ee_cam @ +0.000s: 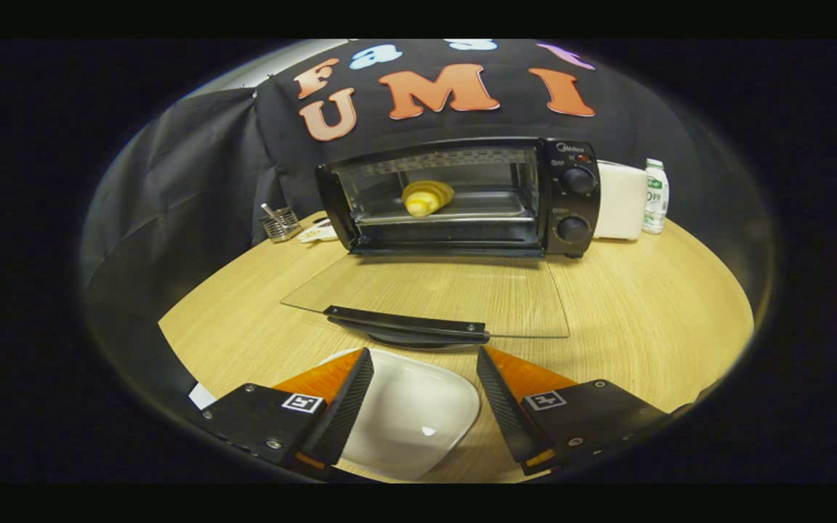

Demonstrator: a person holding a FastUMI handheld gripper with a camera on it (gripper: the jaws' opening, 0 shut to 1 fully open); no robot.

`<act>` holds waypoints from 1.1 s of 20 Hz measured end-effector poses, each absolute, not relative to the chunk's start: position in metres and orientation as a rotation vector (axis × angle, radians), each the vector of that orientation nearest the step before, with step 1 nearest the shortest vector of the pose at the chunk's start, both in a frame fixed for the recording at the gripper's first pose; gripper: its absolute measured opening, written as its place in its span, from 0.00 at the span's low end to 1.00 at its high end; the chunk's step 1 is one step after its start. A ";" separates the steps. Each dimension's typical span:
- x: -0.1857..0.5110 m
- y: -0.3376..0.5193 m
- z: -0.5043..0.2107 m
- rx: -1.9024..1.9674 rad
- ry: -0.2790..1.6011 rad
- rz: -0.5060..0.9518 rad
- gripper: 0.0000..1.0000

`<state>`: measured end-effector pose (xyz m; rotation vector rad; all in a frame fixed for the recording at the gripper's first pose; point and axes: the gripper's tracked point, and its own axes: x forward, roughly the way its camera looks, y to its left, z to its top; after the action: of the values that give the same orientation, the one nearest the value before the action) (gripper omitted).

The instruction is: Open the toaster oven, put the food inside, and close the toaster oven door.

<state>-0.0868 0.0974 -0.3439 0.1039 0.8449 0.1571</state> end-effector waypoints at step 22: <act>-0.032 0.129 -0.322 0.051 0.775 0.174 0.88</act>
<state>-0.0315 0.1291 -0.3224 0.0509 0.7755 0.1742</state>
